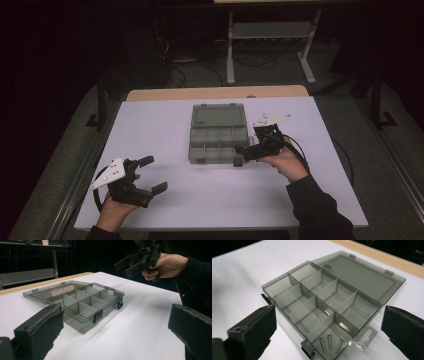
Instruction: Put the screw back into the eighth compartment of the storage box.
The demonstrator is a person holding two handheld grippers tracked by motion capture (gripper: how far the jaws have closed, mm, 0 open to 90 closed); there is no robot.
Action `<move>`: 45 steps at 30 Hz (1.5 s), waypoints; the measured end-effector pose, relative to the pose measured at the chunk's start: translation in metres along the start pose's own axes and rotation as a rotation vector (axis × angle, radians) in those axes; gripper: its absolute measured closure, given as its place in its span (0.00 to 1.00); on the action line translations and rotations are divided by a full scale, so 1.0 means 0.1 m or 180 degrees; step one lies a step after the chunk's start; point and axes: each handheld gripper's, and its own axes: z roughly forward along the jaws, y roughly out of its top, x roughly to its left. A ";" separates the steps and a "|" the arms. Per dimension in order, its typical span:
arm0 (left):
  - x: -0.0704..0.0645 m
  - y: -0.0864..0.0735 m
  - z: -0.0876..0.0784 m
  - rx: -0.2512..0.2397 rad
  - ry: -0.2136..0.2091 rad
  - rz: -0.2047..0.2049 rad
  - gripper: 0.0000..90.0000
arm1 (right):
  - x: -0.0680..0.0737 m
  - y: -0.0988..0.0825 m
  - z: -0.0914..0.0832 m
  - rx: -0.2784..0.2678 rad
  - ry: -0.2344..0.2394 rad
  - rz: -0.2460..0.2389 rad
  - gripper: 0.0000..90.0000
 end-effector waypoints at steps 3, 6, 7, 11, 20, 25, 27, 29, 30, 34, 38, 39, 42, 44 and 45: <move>0.00 0.00 0.00 0.0002 -0.0001 0.0001 0.00 | 0.01 -0.02 -0.04 -0.0055 0.0003 -0.0008 0.00; 0.00 0.00 0.00 0.0002 -0.0004 0.0007 0.00 | 0.02 -0.07 -0.14 -0.0192 -0.0003 -0.0016 0.00; 0.00 0.00 0.00 0.0002 -0.0004 0.0007 0.00 | 0.02 -0.07 -0.14 -0.0192 -0.0003 -0.0016 0.00; 0.00 0.00 0.00 0.0011 -0.0014 0.0021 0.00 | 0.04 -0.13 -0.27 -0.0434 0.0008 -0.0029 0.00; 0.00 0.00 0.00 0.0020 -0.0016 -0.0002 0.00 | 0.06 -0.29 -0.46 -0.0664 0.0031 -0.0038 0.00; 0.00 0.00 -0.01 0.0018 -0.0016 -0.0012 0.00 | 0.06 -0.40 -0.55 -0.0764 0.0011 0.0021 0.00; 0.00 0.00 0.00 0.0017 -0.0017 -0.0009 0.00 | 0.04 -0.45 -0.61 -0.0826 -0.0014 0.0040 0.00; 0.00 0.00 -0.01 0.0019 -0.0013 -0.0002 0.00 | 0.02 -0.53 -0.68 -0.0895 -0.0051 0.0070 0.00; 0.00 0.00 0.00 0.0016 -0.0012 -0.0006 0.00 | 0.01 -0.56 -0.70 -0.0915 -0.0072 0.0073 0.00; 0.00 0.00 0.00 0.0015 -0.0014 -0.0007 0.00 | -0.03 -0.64 -0.78 -0.0960 -0.0121 0.0080 0.00; 0.00 0.00 0.00 0.0017 -0.0011 -0.0005 0.00 | -0.06 -0.80 -0.85 -0.1013 -0.0168 0.0164 0.00; 0.00 0.00 0.00 0.0016 -0.0011 -0.0008 0.00 | -0.06 -0.82 -0.86 -0.1031 -0.0165 0.0172 0.00; 0.00 -0.01 0.00 0.0026 -0.0008 -0.0008 0.00 | -0.05 -0.87 -0.87 -0.1050 -0.0155 0.0172 0.00; 0.00 -0.01 -0.01 0.0023 -0.0009 -0.0009 0.00 | -0.04 -0.91 -0.89 -0.1076 -0.0119 0.0190 0.00; 0.00 -0.01 -0.01 0.0030 -0.0007 -0.0010 0.00 | -0.04 -0.93 -0.90 -0.1084 -0.0122 0.0173 0.00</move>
